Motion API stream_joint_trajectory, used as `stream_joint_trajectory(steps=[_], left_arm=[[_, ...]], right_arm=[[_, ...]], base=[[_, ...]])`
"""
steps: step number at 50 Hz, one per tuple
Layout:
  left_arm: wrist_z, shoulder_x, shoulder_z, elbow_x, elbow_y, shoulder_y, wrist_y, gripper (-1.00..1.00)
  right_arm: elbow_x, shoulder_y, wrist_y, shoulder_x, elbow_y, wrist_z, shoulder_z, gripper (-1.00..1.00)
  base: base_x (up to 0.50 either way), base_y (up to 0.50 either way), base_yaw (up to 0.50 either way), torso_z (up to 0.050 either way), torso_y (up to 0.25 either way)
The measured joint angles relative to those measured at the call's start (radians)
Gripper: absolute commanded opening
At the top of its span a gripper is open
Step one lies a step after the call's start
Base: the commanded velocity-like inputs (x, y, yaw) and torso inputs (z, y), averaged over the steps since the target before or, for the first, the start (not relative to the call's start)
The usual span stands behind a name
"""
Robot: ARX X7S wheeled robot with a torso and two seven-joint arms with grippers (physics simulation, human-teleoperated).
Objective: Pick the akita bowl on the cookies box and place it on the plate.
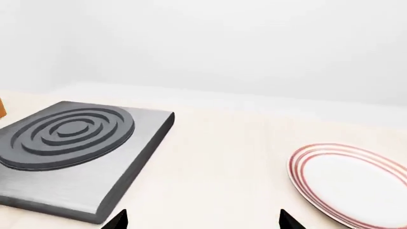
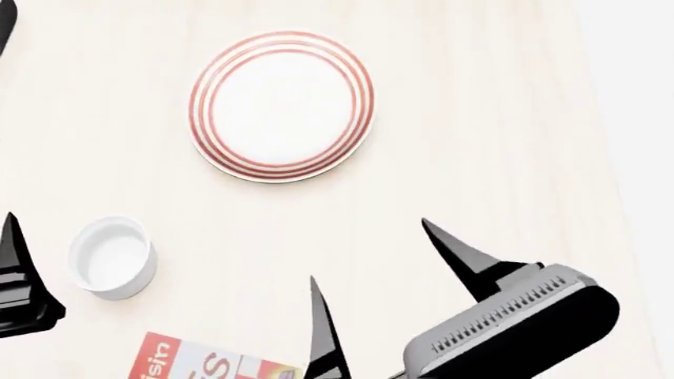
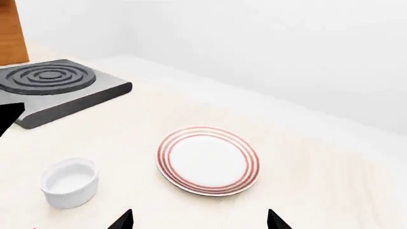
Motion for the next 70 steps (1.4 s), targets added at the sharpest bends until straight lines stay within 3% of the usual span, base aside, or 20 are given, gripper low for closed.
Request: stream_joint_trajectory(steps=[12,24,45,70], left_arm=[[-0.037,-0.024,-0.015,-0.009,0.013,-0.052,-0.076,1.0],[-0.051,-0.037,-0.019,-0.011,0.015,-0.071,-0.1,1.0],[-0.055,-0.043,-0.017,-0.009,0.008,-0.068,-0.091,1.0],[-0.06,-0.049,-0.016,-0.011,0.004,-0.06,-0.08,1.0]], right_arm=[[0.28,0.256,0.336,0.073,-0.118,-0.053,-0.046,1.0],[0.687,0.455,0.565,0.087,-0.148,0.021,-0.044,1.0],[1.048,0.645,0.661,0.059,-0.158,0.177,-0.151,1.0],[1.173,0.768,0.726,-0.035,-0.159,0.317,-0.342,1.0]], base=[[0.0,0.0,0.0,0.0,0.0],[0.0,0.0,0.0,0.0,0.0],[0.0,0.0,0.0,0.0,0.0],[0.0,0.0,0.0,0.0,0.0]])
